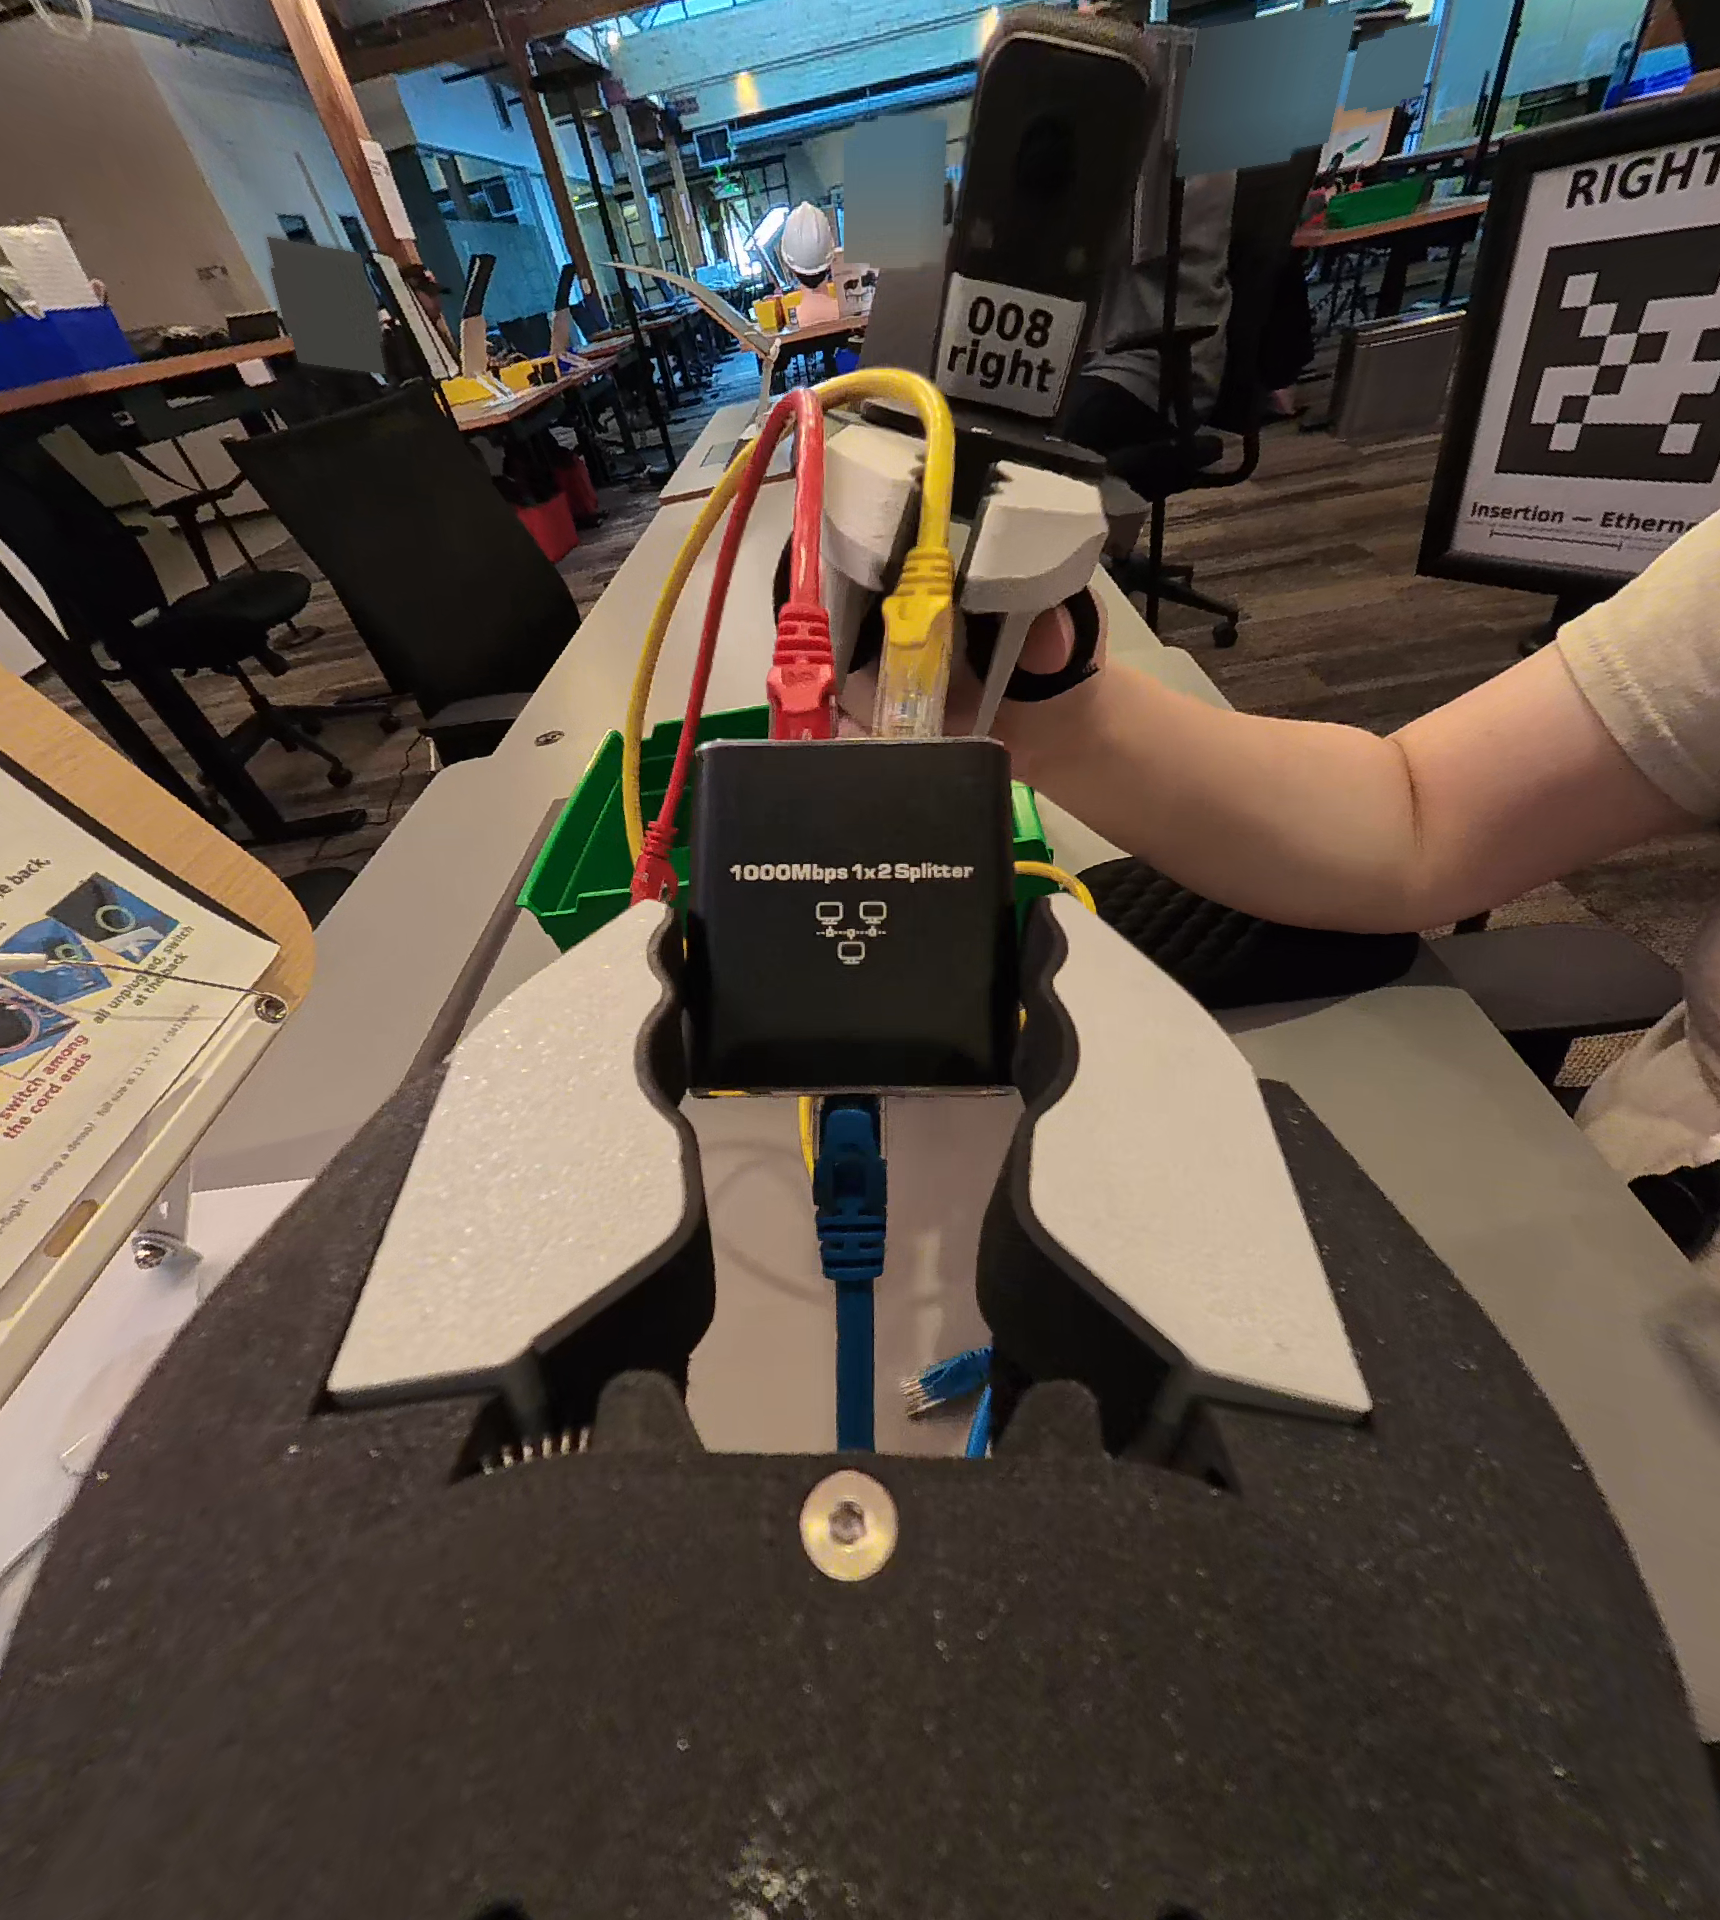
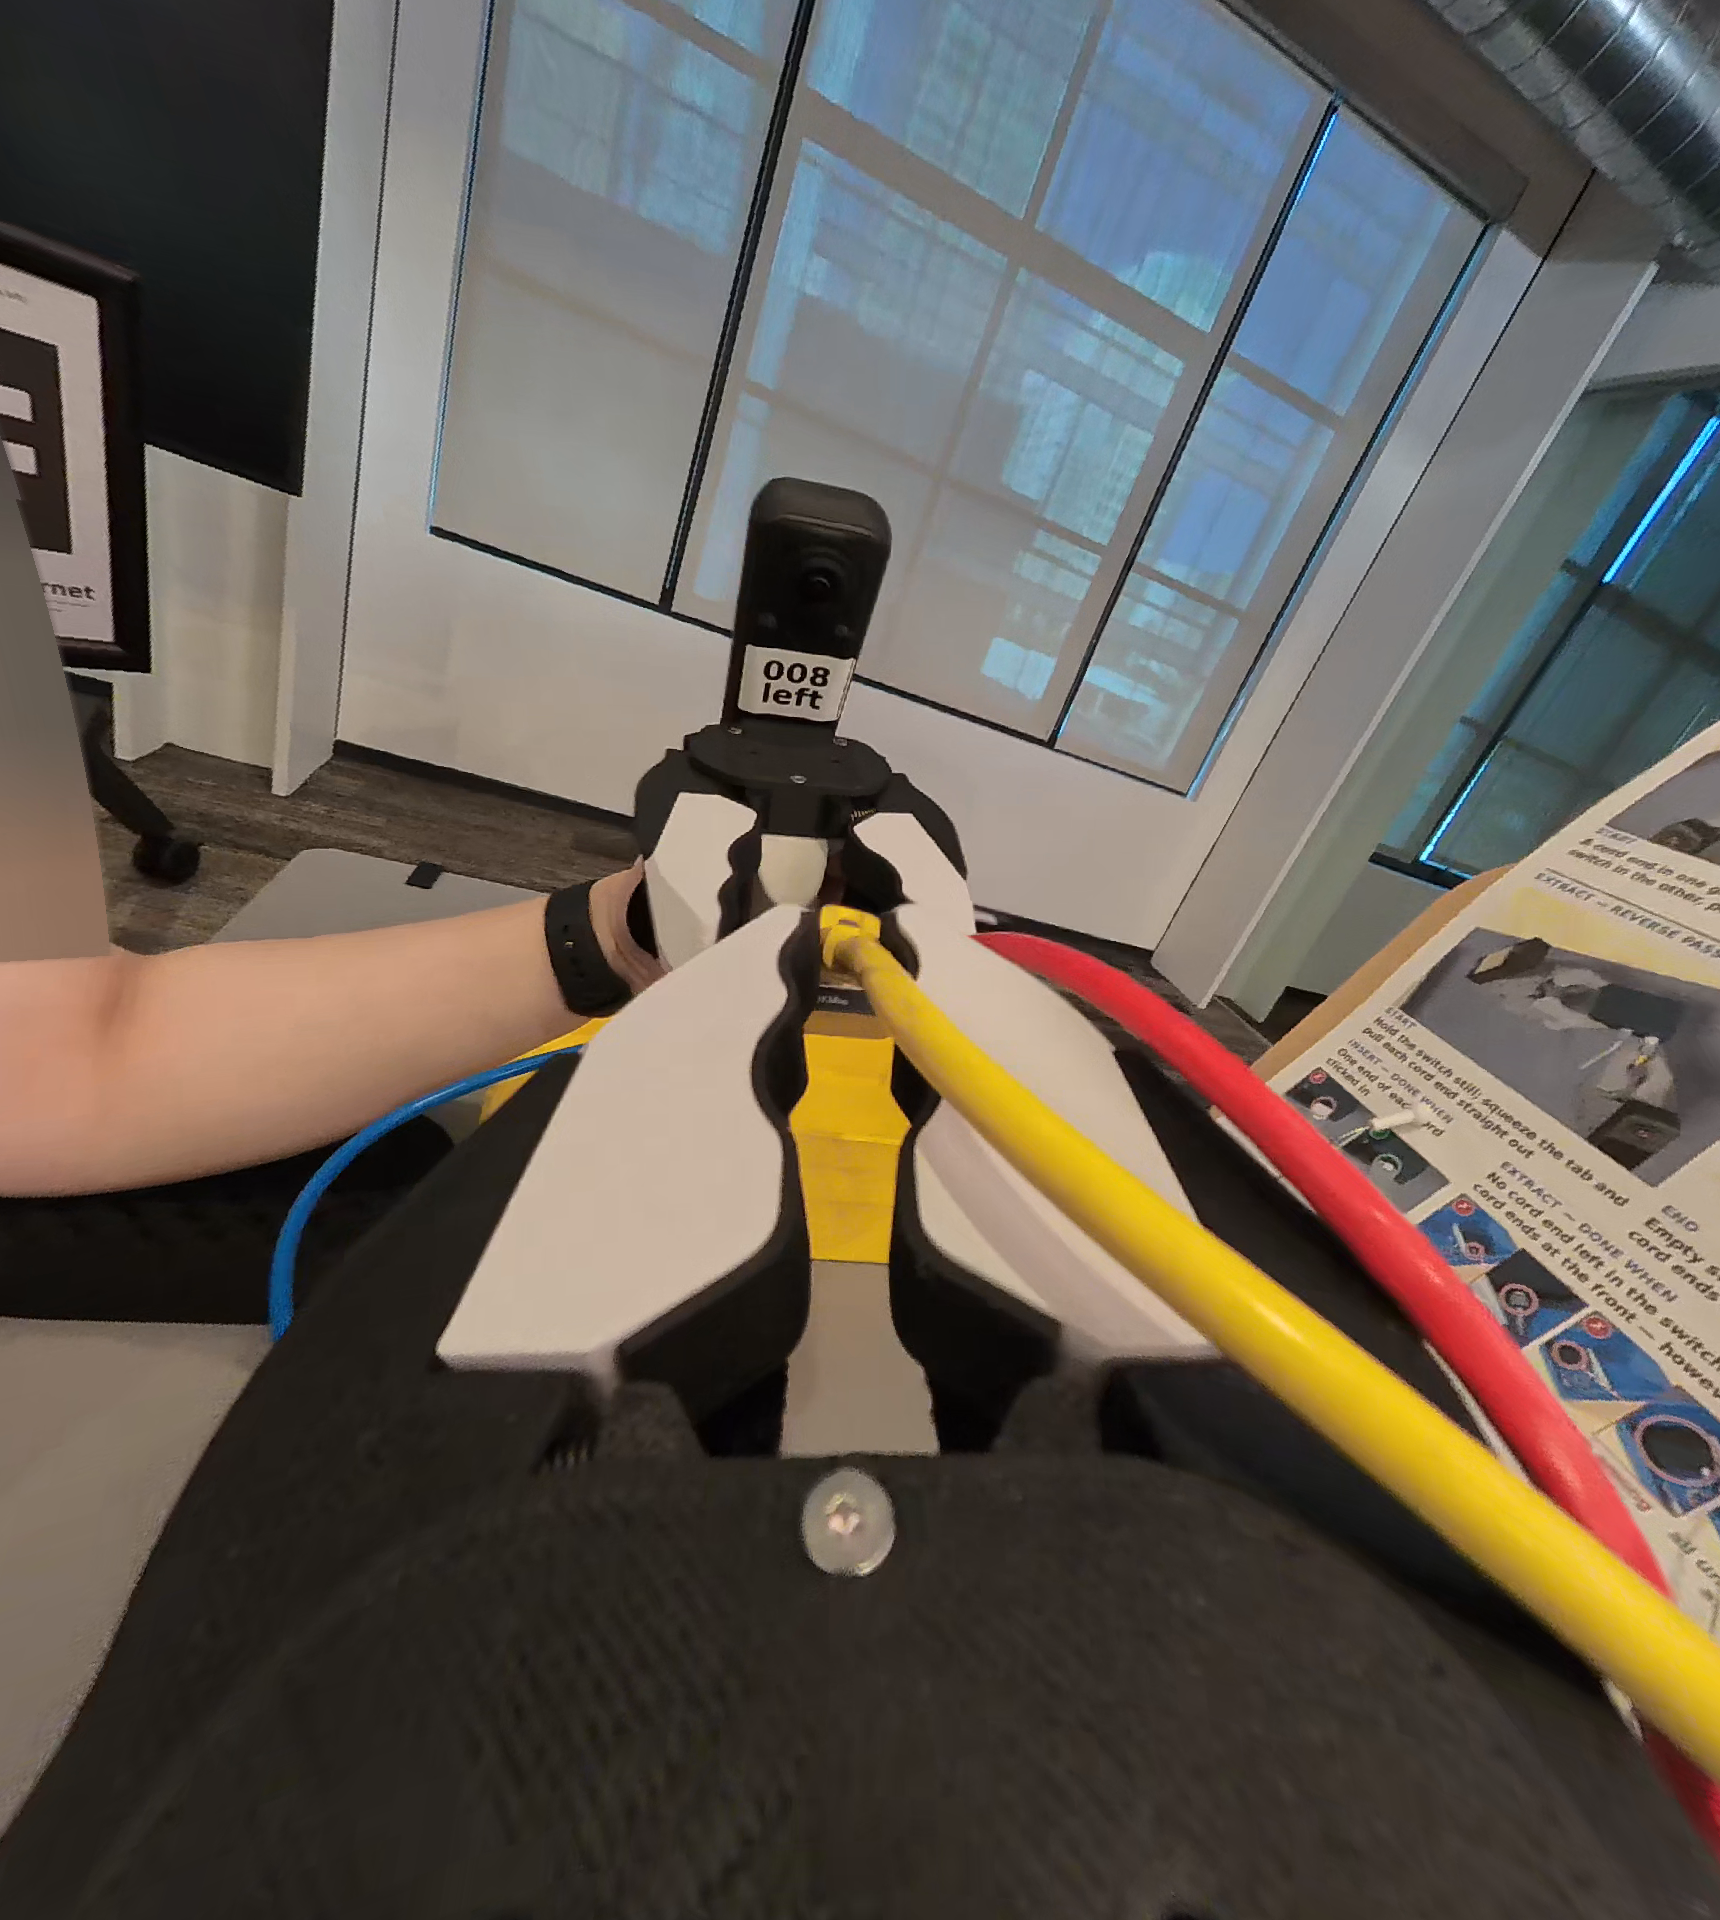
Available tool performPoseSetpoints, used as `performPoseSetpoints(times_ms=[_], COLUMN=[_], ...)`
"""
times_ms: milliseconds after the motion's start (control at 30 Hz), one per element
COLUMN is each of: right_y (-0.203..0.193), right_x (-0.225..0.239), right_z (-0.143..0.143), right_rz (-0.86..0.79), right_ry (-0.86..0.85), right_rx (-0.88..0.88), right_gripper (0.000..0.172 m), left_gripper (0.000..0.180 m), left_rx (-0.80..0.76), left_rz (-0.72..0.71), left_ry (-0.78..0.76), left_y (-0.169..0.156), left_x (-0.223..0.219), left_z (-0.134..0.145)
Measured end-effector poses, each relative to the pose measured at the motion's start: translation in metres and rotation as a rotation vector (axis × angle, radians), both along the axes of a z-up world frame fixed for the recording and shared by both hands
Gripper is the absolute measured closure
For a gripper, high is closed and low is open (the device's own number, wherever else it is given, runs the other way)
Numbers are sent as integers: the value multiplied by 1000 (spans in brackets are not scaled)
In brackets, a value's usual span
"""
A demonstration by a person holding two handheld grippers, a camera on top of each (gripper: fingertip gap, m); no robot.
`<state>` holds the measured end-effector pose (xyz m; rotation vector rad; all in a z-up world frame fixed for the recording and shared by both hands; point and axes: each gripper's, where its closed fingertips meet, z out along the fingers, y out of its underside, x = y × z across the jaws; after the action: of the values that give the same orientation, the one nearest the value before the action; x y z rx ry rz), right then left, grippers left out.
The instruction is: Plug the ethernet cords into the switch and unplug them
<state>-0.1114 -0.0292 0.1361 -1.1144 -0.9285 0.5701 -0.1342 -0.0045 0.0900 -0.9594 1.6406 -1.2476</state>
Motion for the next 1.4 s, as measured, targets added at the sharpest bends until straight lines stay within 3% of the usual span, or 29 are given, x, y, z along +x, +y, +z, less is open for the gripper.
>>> performPoseSetpoints(times_ms=[567, 1033, 1400], right_y=[-3, -2, 1], right_x=[-8, 1, 3], right_z=[-6, -12, -12], right_rz=[62, -24, -52], right_ry=[7, -127, -134], right_rx=[-24, -49, -57], right_gripper=[159, 160, 158], left_gripper=[119, 119, 119], left_rx=[-13, -27, -25], left_rz=[-33, -40, -21], left_ry=[27, 54, 30], left_y=[-8, -8, -4], left_x=[-3, 7, 4], left_z=[2, -7, -3])
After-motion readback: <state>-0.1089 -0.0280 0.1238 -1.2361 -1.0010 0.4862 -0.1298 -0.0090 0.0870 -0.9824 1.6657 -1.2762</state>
